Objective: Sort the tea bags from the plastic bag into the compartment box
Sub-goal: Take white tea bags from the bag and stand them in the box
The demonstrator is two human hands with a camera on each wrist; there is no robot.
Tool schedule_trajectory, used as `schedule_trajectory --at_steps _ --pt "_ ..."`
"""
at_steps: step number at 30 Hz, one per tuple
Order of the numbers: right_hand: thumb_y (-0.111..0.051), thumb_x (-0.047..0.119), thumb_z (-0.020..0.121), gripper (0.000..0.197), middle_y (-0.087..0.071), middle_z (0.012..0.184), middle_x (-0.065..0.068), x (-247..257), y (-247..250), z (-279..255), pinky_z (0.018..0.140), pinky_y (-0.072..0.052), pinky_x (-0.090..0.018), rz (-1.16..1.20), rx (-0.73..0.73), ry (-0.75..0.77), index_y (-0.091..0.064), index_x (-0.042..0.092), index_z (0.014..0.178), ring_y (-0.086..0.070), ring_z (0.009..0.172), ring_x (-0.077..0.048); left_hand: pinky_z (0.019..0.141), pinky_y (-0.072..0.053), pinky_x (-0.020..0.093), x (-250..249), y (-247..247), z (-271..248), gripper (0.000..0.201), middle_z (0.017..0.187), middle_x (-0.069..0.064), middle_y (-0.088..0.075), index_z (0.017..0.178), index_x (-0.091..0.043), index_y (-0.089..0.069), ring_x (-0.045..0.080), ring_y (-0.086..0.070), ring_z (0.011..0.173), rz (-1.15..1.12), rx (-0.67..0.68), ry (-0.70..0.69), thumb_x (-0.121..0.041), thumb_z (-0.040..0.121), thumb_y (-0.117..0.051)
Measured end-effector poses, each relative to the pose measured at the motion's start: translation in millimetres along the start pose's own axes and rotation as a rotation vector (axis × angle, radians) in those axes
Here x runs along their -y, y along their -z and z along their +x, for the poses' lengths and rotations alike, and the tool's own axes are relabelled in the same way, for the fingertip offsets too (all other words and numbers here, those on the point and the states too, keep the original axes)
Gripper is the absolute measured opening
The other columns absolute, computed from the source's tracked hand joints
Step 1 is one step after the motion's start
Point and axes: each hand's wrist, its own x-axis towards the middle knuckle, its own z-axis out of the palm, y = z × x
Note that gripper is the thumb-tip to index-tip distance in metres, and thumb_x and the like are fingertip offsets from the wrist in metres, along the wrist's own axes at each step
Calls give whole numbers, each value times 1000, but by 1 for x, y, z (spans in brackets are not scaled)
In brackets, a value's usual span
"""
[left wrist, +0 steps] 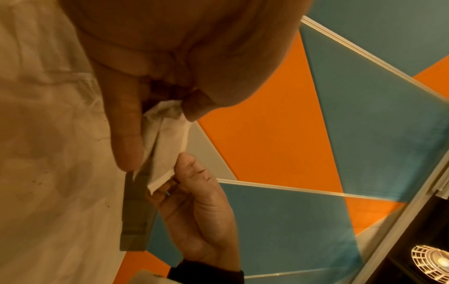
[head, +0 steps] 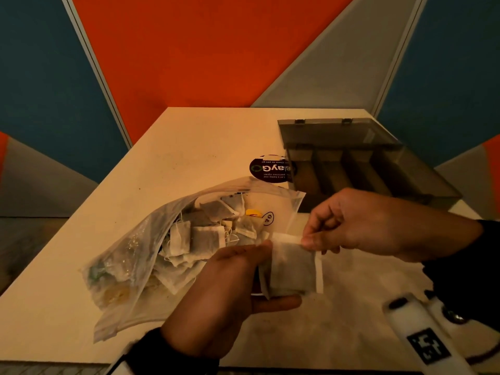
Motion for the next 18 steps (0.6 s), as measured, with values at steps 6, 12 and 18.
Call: schedule_trajectory --at_steps 6,12,18 --pt "-76 22 80 5 -74 73 2 4 -6 0 66 -51 -20 13 21 40 -77 18 82 -62 63 -1 66 -61 45 -3 -2 5 30 107 20 -71 112 -10 -61 38 -69 95 16 0 31 -32 92 -57" --pt "-76 19 80 6 -75 79 -2 5 -6 4 63 -55 -13 -2 -55 87 -76 14 84 -68 69 -6 70 -61 36 1 0 6 22 95 15 -76 96 -3 -75 28 -74 88 177 117 -18 -16 78 -69" --pt "-76 37 79 29 -64 97 14 7 -5 3 69 -49 -17 -255 -42 181 -69 35 107 -59 81 0 64 -60 33 2 0 14 15 89 13 -76 81 -8 -80 24 -74 82 285 126 -36 -11 84 -66"
